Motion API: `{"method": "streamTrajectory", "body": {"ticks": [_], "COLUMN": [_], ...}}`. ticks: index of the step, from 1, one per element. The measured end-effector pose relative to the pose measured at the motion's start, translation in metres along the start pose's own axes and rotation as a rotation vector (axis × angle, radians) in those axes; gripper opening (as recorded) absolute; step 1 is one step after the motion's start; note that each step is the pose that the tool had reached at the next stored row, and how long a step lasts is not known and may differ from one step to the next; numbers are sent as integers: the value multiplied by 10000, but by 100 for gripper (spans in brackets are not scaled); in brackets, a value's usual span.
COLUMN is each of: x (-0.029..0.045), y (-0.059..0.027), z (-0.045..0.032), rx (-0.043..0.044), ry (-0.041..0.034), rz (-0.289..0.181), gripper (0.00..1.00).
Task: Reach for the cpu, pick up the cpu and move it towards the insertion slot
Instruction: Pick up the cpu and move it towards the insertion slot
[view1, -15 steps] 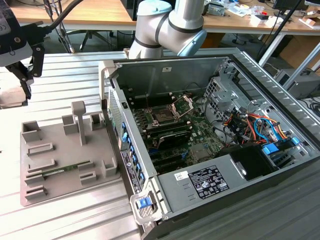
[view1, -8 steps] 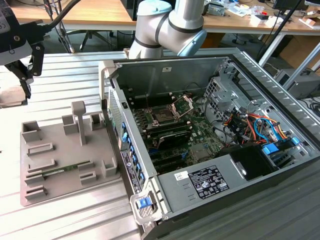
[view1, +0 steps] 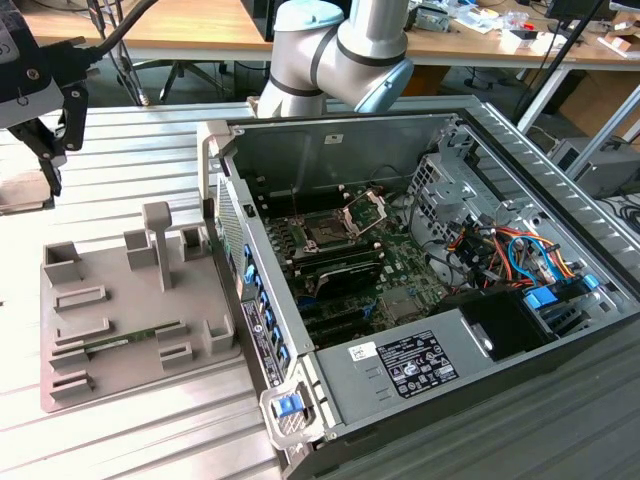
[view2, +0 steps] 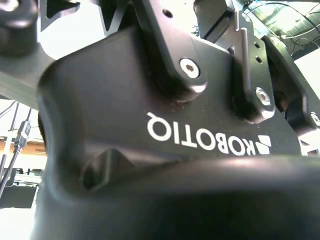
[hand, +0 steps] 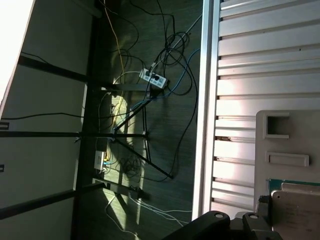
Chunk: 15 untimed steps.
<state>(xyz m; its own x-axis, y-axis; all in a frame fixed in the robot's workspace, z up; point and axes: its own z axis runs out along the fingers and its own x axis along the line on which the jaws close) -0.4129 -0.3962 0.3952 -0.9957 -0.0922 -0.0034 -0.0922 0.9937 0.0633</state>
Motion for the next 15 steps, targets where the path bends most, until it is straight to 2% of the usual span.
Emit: {"method": "streamTrajectory", "body": {"ticks": [15], "x": [0], "y": [3], "z": [-39], "rx": [-1], "ry": [0], "rz": [0], "gripper": [54]}}
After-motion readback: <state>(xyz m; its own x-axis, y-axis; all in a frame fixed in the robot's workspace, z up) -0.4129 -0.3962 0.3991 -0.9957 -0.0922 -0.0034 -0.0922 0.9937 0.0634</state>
